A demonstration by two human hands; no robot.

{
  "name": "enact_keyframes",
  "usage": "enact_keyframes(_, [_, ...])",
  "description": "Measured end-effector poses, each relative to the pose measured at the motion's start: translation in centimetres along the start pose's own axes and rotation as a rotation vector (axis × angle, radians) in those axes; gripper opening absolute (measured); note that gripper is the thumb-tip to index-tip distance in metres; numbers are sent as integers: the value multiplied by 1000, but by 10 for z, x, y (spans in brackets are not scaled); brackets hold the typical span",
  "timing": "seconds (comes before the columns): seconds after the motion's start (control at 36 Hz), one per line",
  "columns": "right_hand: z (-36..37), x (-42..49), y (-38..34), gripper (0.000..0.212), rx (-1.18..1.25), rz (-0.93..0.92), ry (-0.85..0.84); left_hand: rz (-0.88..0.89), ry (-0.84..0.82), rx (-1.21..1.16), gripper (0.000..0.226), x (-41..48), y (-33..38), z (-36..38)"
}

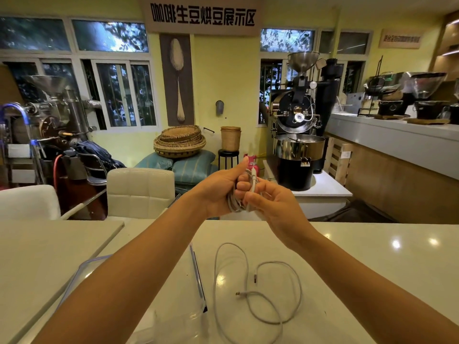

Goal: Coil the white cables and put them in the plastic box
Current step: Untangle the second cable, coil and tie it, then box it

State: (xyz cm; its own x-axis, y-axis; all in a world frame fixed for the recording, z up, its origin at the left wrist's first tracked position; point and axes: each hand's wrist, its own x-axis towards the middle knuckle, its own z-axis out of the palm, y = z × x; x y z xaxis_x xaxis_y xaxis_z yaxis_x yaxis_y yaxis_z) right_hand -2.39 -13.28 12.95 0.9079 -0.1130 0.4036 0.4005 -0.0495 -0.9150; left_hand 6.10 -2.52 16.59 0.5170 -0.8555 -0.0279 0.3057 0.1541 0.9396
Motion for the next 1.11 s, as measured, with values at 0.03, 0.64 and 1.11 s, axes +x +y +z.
enact_keyframes(0.03, [0,0,0,11,16,10,1,4,14,16,57,1,0,-1])
enact_keyframes(0.64, [5,11,12,17,-61,89,42,177,543,784,50,1,-7,22])
enact_keyframes(1.11, [4,10,5,23,-182,38,21,68,537,772,47,-4,-9,12])
